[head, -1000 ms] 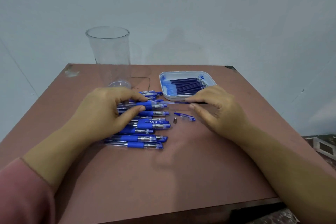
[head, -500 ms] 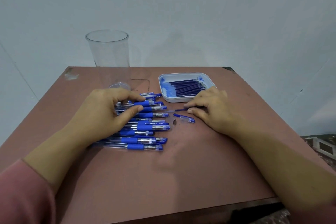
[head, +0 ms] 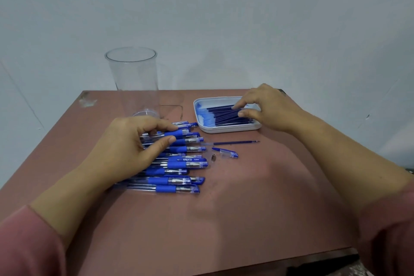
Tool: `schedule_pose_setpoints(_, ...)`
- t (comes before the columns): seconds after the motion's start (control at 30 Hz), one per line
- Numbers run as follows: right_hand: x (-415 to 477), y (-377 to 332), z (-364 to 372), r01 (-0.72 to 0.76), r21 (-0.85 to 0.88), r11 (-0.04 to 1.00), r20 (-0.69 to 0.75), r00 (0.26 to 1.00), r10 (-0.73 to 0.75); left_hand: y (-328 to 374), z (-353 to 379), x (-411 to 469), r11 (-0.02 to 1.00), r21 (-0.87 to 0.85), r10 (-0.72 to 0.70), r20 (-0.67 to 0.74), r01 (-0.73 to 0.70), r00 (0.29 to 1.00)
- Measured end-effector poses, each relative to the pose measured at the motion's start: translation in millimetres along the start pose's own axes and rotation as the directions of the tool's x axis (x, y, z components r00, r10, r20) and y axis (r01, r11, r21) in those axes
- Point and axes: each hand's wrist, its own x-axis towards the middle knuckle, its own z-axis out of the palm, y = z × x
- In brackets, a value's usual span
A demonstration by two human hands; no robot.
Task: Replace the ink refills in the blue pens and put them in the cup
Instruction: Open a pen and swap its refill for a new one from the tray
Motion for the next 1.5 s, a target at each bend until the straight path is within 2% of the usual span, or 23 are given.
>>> schedule_pose_setpoints(0.17, 16.9, -4.4, 5.3, -0.045, -0.005, 0.999, 0.144, 0.988, 0.045, -1.7, -0.3, 0.7, 1.000, -0.003, -0.023, -0.003, 0.023, 1.000)
schedule_pose_setpoints(0.27, 25.0, -0.6, 16.8, -0.079, 0.081, 0.994, 0.177, 0.982, 0.064, -1.8, -0.9, 1.3, 1.000, 0.001, -0.025, -0.007, 0.025, 1.000)
schedule_pose_setpoints(0.37, 30.6, 4.2, 23.6, -0.088, 0.117, 0.989, 0.187, 0.980, 0.065, -1.9, -0.9, 2.2, 1.000, 0.011, -0.023, -0.006, 0.023, 1.000)
schedule_pose_setpoints(0.67, 36.0, 1.7, 27.4, -0.091, 0.082, 0.992, 0.175, 0.982, 0.075, -2.9, -0.9, 2.6, 0.999, 0.026, -0.041, -0.015, 0.042, 0.999)
schedule_pose_setpoints(0.87, 19.1, -21.8, 5.5, -0.046, 0.100, 0.994, 0.102, 0.994, 0.036, -1.0, -0.5, 2.7, 0.998, 0.013, -0.057, -0.015, 0.057, 0.998)
schedule_pose_setpoints(1.13, -27.3, -52.1, -14.4, 0.159, 0.185, 0.970, -0.090, 0.985, -0.144, 1.4, 1.6, 1.6, 0.998, -0.026, -0.060, -0.020, 0.060, 0.998)
schedule_pose_setpoints(1.37, -43.4, -44.9, 26.3, 0.148, 0.462, 0.874, -0.163, 0.983, -0.080, 2.1, 2.6, 0.3, 0.994, -0.061, -0.087, -0.017, 0.086, 0.996)
schedule_pose_setpoints(1.5, -42.6, -49.5, 30.2, 0.167, 0.517, 0.840, -0.176, 0.980, -0.087, 3.2, 1.8, 0.4, 0.991, -0.088, -0.107, -0.030, 0.104, 0.994)
